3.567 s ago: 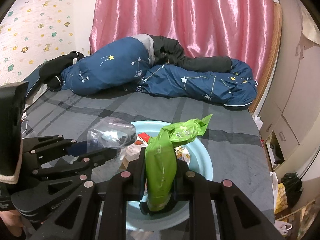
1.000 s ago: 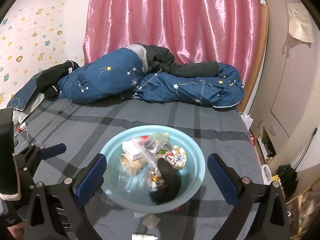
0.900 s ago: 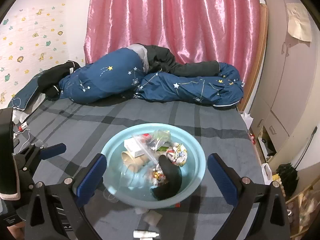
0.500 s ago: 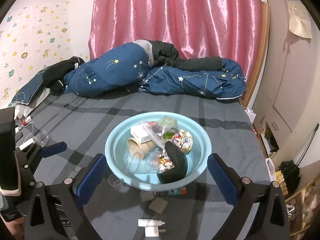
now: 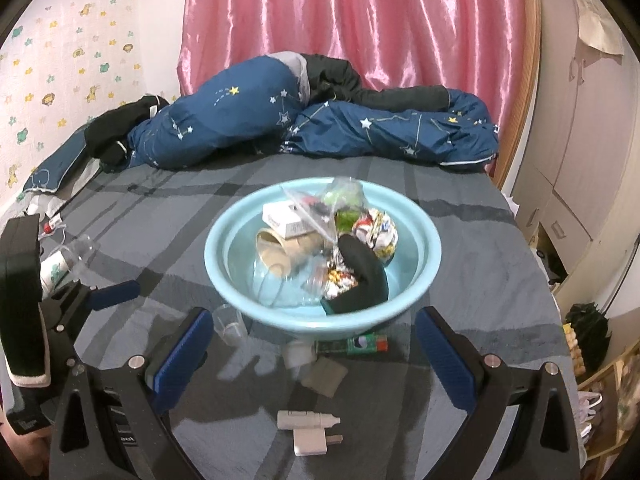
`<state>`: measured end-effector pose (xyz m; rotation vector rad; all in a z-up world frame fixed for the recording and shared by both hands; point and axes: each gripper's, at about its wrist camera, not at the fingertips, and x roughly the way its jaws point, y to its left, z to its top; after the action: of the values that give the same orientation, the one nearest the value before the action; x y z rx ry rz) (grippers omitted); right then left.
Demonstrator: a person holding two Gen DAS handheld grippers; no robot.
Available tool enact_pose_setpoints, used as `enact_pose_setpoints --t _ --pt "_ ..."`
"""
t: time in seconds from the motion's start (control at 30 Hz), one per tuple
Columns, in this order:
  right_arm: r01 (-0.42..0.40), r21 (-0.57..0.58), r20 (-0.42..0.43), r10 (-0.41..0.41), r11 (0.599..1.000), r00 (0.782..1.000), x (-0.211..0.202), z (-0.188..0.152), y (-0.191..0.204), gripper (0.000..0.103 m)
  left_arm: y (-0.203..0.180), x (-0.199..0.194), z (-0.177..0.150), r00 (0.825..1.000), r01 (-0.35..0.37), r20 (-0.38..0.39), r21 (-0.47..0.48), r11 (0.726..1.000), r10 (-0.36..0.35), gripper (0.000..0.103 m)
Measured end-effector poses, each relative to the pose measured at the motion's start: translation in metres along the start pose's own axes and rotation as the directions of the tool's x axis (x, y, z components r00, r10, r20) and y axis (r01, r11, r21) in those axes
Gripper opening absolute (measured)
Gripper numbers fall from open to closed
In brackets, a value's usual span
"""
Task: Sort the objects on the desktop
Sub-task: 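Withdraw both grippers from the basin toward the white plug and dropper bottle, then grasp the white charger plug with the right gripper and lift it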
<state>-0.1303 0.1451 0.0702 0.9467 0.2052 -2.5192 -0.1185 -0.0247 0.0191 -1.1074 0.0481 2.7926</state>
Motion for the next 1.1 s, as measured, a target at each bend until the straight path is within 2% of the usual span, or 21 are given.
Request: enact_pose_setpoints --t 0.37,0.9,0.97,1.1 --pt "0.017 -0.013 -0.055 -0.018 1.0 0.998 0.028 -0.05 -0.002 0.103 -0.006 0.021 -0.039 0.999 0.033 -0.036 0.006 0.999 -0.033 0.103" --pt "0.008 0.001 -0.127 -0.008 1.0 0.992 0.06 -0.103 -0.009 0.103 -0.01 0.042 -0.079 0.996 0.024 -0.085 0.012 1.0 -0.023 0.103" --pt "0.006 0.001 -0.143 -0.006 1.0 0.99 0.065 -0.108 -0.009 0.099 -0.012 0.041 -0.082 0.996 0.023 -0.087 0.023 0.999 -0.021 0.103" --pt "0.0 -0.001 -0.168 -0.001 1.0 0.986 0.069 -0.115 -0.009 0.086 -0.015 0.041 -0.083 0.996 0.031 -0.089 0.028 0.999 -0.029 0.103"
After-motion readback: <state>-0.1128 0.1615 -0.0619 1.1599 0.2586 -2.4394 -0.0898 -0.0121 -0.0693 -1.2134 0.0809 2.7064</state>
